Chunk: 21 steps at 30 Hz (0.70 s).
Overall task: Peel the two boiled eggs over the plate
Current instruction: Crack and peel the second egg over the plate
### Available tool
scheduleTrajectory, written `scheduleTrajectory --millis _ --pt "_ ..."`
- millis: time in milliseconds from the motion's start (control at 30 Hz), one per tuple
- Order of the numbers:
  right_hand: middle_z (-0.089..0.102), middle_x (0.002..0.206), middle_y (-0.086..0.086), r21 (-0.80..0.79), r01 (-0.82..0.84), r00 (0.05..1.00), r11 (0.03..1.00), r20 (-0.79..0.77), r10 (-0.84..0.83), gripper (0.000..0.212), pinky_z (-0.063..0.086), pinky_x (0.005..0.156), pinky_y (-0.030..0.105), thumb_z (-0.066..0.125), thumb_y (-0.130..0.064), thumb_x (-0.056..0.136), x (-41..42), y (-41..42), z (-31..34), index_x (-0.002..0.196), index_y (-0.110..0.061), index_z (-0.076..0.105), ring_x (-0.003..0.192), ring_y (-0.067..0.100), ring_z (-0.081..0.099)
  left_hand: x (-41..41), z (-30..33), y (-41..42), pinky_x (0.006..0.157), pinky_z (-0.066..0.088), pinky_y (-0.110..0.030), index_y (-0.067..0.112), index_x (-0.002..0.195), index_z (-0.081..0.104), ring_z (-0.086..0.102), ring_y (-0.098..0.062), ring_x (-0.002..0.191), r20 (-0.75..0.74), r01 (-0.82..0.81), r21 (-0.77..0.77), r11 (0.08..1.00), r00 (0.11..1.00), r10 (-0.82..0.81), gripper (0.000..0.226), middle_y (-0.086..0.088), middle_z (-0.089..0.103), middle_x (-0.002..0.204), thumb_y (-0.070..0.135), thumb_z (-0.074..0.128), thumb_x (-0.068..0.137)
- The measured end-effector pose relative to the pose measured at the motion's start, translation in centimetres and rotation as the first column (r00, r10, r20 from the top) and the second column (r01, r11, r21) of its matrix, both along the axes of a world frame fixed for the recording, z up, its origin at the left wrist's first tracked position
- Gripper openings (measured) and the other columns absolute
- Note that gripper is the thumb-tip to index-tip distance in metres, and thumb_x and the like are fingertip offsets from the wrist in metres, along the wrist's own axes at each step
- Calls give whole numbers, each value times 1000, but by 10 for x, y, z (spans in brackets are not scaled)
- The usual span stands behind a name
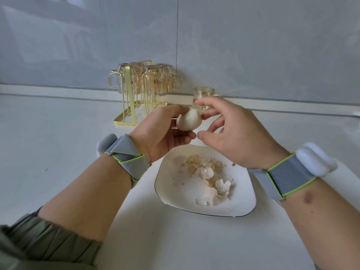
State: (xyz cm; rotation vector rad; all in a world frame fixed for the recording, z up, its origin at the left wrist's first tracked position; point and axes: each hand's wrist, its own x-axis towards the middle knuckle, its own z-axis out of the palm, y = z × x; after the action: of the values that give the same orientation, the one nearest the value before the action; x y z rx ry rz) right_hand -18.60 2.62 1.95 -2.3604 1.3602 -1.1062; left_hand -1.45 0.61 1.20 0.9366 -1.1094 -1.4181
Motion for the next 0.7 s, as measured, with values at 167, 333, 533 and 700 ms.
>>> scheduleTrajectory --millis 167,333,533,700 --pt "61 109 -13 -13 -2 1000 1000 -1 2 41 42 56 7 74 -31 83 1 0 -1 122 -36 59 76 7 62 -1 -1 -2 46 50 -25 0 99 65 58 -21 50 32 12 -20 1000 999 -12 29 -13 67 71 29 61 95" --pt "68 97 -13 13 64 997 998 52 -65 22 53 77 28 68 -31 89 -1 -4 -1 111 -31 63 77 9 66 1 -1 -2 42 45 -27 6 88 63 57 -22 48 99 9 25 1000 995 -12 36 -11 64 78 38 53 98" --pt "72 89 -6 68 59 986 996 154 -69 23 53 77 35 56 -32 97 -5 -9 -1 120 -31 54 80 15 68 4 -1 -2 45 44 -28 3 99 66 56 -23 51 75 49 -21 999 996 -47 29 -12 64 79 25 47 99" --pt "70 78 -5 43 92 978 995 186 -98 15 45 61 28 48 -31 100 -6 -10 -1 113 -32 56 57 -2 61 6 -3 -3 49 46 -28 2 101 69 58 -21 55 106 93 -62 994 991 -86 23 -11 66 82 13 51 92"
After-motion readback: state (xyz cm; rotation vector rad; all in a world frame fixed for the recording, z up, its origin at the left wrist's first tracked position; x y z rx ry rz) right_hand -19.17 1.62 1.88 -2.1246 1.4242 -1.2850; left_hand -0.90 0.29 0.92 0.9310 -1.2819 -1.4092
